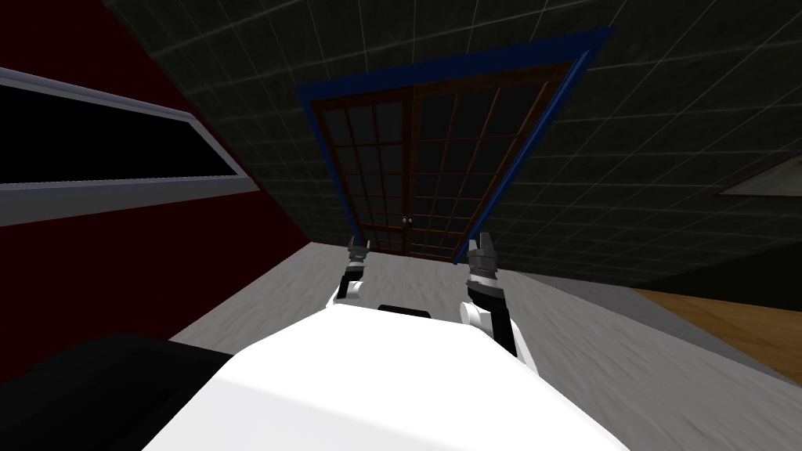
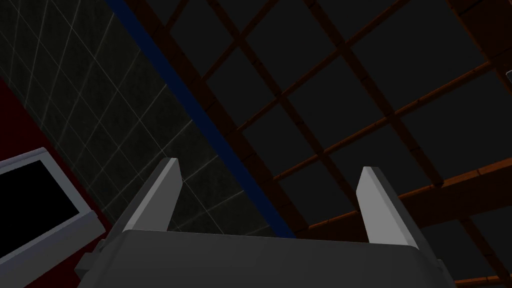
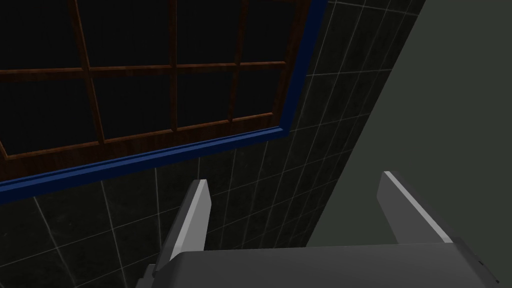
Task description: Pull the door open
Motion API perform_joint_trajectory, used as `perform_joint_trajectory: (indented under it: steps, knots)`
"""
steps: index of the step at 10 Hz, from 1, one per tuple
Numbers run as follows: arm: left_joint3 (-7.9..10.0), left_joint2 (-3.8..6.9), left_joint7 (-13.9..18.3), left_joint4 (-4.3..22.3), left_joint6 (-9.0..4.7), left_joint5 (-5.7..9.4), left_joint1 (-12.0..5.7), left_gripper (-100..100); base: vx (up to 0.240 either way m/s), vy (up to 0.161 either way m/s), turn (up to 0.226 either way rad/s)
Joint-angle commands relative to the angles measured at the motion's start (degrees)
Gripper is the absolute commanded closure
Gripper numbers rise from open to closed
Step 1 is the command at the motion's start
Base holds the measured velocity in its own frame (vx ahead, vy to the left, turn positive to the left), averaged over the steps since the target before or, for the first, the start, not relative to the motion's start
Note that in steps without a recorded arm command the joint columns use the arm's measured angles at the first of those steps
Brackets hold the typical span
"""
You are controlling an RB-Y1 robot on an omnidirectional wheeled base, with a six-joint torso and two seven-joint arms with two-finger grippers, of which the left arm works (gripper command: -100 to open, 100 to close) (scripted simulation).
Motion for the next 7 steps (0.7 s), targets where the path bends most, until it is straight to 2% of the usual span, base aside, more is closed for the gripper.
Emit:
perform_joint_trajectory:
  steps: [1, 3, 4, 7]
  knots:
    - [-0.11, 0.28, 1.7, 2.5, -0.62, 0.61, -0.83, -100, 0.061, -0.018, -0.07]
    - [-0.33, 0.65, 4.6, 6.2, -1.7, 1.64, -2.31, -100, 0.093, -0.025, -0.124]
    - [-0.33, 0.65, 4.6, 6.7, -1.7, 1.64, -2.31, -100, 0.082, -0.021, -0.028]
    - [-0.66, 1.2, 8.9, 12.2, -3.31, 3.18, -4.54, -100, 0.091, -0.02, -0.114]
